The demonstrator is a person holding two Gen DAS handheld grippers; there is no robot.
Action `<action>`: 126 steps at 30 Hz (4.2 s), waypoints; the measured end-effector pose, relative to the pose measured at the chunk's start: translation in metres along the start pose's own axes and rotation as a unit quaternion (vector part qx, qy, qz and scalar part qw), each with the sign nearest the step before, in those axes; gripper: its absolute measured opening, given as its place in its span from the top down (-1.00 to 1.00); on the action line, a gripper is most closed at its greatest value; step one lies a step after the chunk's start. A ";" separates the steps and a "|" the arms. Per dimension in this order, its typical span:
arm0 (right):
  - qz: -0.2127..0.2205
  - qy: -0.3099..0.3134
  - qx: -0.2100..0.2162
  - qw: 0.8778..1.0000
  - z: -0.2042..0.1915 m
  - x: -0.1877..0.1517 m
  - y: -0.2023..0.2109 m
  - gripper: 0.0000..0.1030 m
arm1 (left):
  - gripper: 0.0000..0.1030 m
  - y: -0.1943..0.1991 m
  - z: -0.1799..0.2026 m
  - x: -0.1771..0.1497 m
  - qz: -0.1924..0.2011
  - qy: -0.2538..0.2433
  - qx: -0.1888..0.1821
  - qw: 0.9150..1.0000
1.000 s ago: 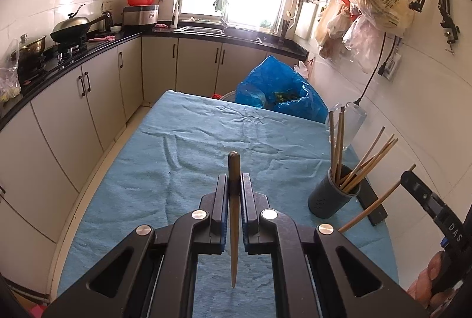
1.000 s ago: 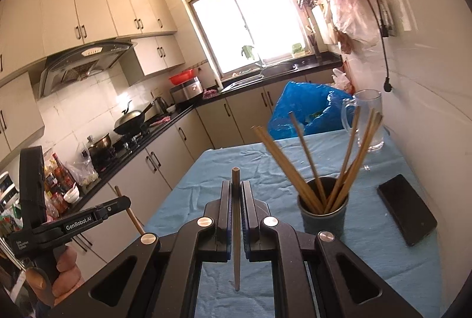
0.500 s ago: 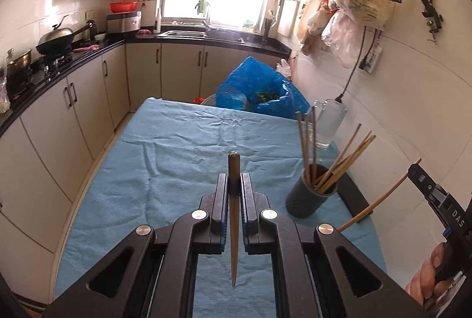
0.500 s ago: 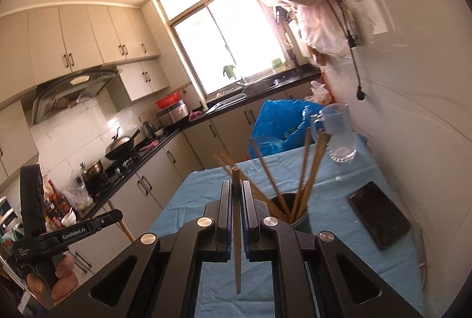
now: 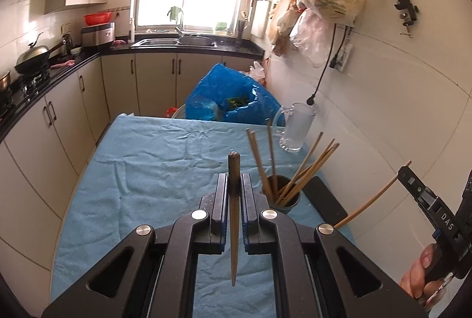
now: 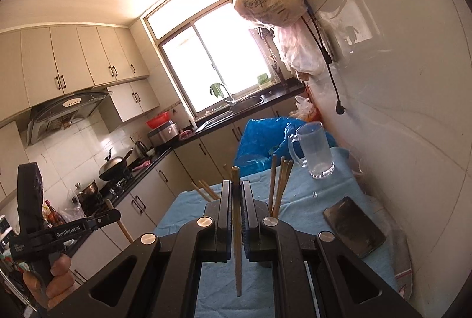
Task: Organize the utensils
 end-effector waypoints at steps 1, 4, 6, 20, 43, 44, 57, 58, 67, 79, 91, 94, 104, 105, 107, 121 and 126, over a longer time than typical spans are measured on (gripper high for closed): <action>0.002 -0.001 -0.002 1.000 0.001 0.002 0.001 0.88 | 0.86 -0.001 0.004 0.003 0.000 -0.003 -0.003 1.000; 0.010 -0.004 -0.006 1.000 0.007 0.009 0.005 0.88 | 0.86 -0.002 0.014 0.014 0.004 -0.009 -0.005 1.000; 0.015 -0.005 -0.007 1.000 0.009 0.016 0.008 0.88 | 0.86 -0.003 0.018 0.022 0.007 -0.010 -0.005 1.000; 0.058 0.008 -0.030 0.998 0.008 0.064 0.001 0.88 | 0.86 -0.016 0.050 0.087 0.036 -0.004 -0.030 0.999; -0.027 0.007 -0.057 0.998 0.034 0.048 -0.107 0.88 | 0.86 -0.121 0.046 0.068 -0.023 -0.012 -0.019 0.999; -0.030 0.006 -0.058 0.998 0.035 0.046 -0.110 0.88 | 0.86 -0.124 0.044 0.066 -0.026 -0.012 -0.019 0.999; -0.063 -0.004 -0.074 0.995 0.045 0.029 -0.133 0.88 | 0.84 -0.140 0.037 0.055 -0.043 -0.013 -0.006 0.999; -0.066 -0.005 -0.075 0.995 0.046 0.028 -0.134 0.88 | 0.83 -0.142 0.037 0.054 -0.043 -0.013 -0.003 0.999; -0.082 -0.006 -0.078 0.994 0.045 0.025 -0.140 0.86 | 0.81 -0.149 0.031 0.051 -0.051 -0.007 0.010 0.999; -0.023 0.008 -0.096 0.995 0.028 0.032 -0.078 -0.07 | -0.24 -0.099 0.010 0.045 0.001 0.015 0.048 0.999; 0.001 0.086 -0.217 0.972 -0.017 -0.038 -0.024 -1.00 | -0.87 -0.037 -0.023 -0.039 0.039 -0.007 0.127 0.991; -0.011 0.085 -0.228 0.970 -0.020 -0.058 -0.021 -1.00 | -0.89 -0.035 -0.035 -0.063 0.020 -0.007 0.140 0.990; -0.038 0.090 -0.259 0.961 -0.034 -0.092 -0.021 -1.00 | -0.94 -0.032 -0.059 -0.102 0.007 -0.017 0.191 0.981; -0.038 0.094 -0.260 0.960 -0.037 -0.093 -0.021 -1.00 | -0.94 -0.032 -0.060 -0.104 0.004 -0.018 0.194 0.981; -0.039 0.098 -0.263 0.959 -0.040 -0.094 -0.021 -1.00 | -0.94 -0.033 -0.061 -0.107 0.000 -0.020 0.202 0.979; -0.067 0.117 -0.273 0.953 -0.055 -0.106 -0.036 -1.00 | -0.94 -0.039 -0.063 -0.122 -0.006 -0.029 0.211 0.977; -0.076 0.119 -0.274 0.951 -0.055 -0.111 -0.040 -1.00 | -0.94 -0.039 -0.063 -0.127 -0.008 -0.027 0.206 0.978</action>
Point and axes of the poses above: each gripper's, at about its wrist camera, not at the fingertips, and y roughly against the way its jaws point, z to its right, x to its top, the point moved 3 cm from there along -y, roughly the way its jaws point, and after that the axes turned 9 degrees about -z, right-handed, at the moved point
